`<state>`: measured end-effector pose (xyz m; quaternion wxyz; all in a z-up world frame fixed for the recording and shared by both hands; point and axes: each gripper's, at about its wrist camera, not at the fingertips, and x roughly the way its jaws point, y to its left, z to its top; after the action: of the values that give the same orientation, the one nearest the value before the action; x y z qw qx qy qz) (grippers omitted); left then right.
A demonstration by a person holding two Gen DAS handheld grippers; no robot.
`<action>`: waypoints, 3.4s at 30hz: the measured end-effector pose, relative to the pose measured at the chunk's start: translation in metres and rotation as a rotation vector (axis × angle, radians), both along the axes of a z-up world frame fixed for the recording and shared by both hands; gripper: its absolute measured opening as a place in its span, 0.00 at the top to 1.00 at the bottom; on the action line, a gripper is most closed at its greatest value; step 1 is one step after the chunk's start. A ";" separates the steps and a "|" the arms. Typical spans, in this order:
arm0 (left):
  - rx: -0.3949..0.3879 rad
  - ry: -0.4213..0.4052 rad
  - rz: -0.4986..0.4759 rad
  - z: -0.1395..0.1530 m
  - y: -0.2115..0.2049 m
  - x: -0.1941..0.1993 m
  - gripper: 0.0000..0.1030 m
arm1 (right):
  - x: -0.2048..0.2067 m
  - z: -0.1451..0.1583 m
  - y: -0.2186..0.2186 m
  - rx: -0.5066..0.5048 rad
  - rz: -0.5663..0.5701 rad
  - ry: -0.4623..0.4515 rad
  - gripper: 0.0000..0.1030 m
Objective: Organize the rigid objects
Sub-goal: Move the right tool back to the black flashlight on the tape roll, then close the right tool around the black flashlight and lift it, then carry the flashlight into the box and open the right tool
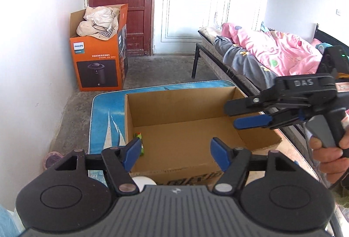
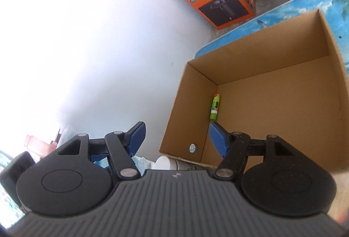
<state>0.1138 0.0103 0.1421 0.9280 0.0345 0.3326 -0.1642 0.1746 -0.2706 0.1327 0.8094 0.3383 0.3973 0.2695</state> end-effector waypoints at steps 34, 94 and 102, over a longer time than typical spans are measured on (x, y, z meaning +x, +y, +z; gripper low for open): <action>0.205 0.093 -0.156 -0.151 -0.073 -0.066 0.60 | -0.108 -0.150 0.043 -0.010 -0.169 0.109 0.63; 0.237 0.288 -0.048 -0.097 -0.034 0.139 0.66 | 0.166 -0.128 0.100 -0.119 0.209 0.354 0.79; 0.254 0.256 -0.045 -0.093 -0.033 0.137 0.60 | 0.183 -0.150 0.121 -0.115 0.232 0.447 0.73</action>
<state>0.2510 -0.0230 0.0491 0.8622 0.1377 0.4655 -0.1448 0.3581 -0.1492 -0.0170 0.6829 0.2950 0.6173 0.2561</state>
